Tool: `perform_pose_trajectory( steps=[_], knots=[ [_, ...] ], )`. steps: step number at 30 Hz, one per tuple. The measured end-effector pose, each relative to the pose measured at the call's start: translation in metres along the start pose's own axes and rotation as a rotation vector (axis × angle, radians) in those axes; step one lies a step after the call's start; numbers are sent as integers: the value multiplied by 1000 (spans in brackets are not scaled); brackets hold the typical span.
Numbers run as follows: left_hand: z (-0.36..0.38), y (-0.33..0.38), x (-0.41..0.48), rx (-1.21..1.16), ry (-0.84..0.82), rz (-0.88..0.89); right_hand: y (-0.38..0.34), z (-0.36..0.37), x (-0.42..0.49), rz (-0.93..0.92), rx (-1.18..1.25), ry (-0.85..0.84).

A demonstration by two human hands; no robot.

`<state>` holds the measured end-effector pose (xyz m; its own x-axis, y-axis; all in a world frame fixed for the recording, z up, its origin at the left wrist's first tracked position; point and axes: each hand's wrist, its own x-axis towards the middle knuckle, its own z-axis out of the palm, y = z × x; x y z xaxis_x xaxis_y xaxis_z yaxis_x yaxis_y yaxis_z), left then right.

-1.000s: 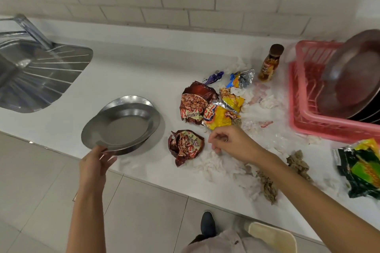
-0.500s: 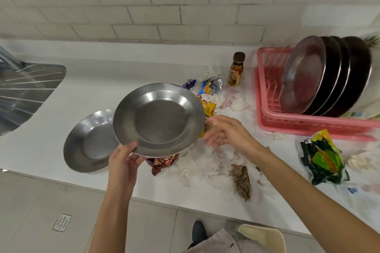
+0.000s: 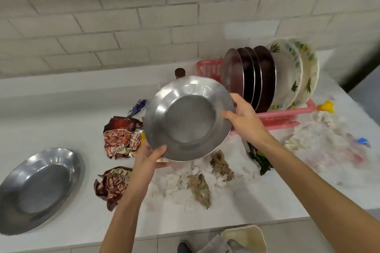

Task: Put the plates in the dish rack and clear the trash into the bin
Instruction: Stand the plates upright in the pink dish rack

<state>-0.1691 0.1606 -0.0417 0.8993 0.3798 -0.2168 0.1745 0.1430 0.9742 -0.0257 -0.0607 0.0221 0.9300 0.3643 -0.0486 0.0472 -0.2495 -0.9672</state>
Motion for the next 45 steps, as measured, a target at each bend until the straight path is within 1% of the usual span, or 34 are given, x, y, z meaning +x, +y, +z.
perform_pose_trajectory(
  steps=[4, 6, 8, 11, 13, 15, 18, 24, 28, 33, 38, 42, 45],
  knots=[
    [39, 4, 32, 88, -43, -56, -31, -38, 4, -196, -284, 134],
    [57, 1, 49, 182, -76, -23, -49, -54, 12, -280, -453, 196],
    [75, -1, 63, 363, -114, 82, -65, -66, 21, -339, -591, 232],
    [100, 0, 83, 785, -175, 260, -88, -78, 33, -370, -741, 239],
    [112, 0, 97, 968, -241, 335, -100, -80, 41, -394, -843, 238],
    [118, -5, 113, 1077, -302, 351, -106, -79, 50, -405, -943, 242],
    [124, -8, 126, 1208, -342, 290, -105, -72, 66, -400, -1056, 233],
    [124, -17, 128, 1265, -341, 269, -98, -52, 89, -418, -1228, 231],
    [123, -18, 128, 1249, -338, 284, -89, -36, 102, -371, -1361, 184],
    [125, -19, 125, 1259, -319, 257, -75, -25, 117, -324, -1516, 179],
    [127, -20, 125, 1273, -323, 234, -61, -17, 128, -342, -1551, 154],
    [127, -21, 123, 1277, -316, 237, -57, -13, 138, -277, -1527, 137],
    [127, -22, 122, 1260, -308, 248, -55, -12, 140, -237, -1555, 121]
  ],
)
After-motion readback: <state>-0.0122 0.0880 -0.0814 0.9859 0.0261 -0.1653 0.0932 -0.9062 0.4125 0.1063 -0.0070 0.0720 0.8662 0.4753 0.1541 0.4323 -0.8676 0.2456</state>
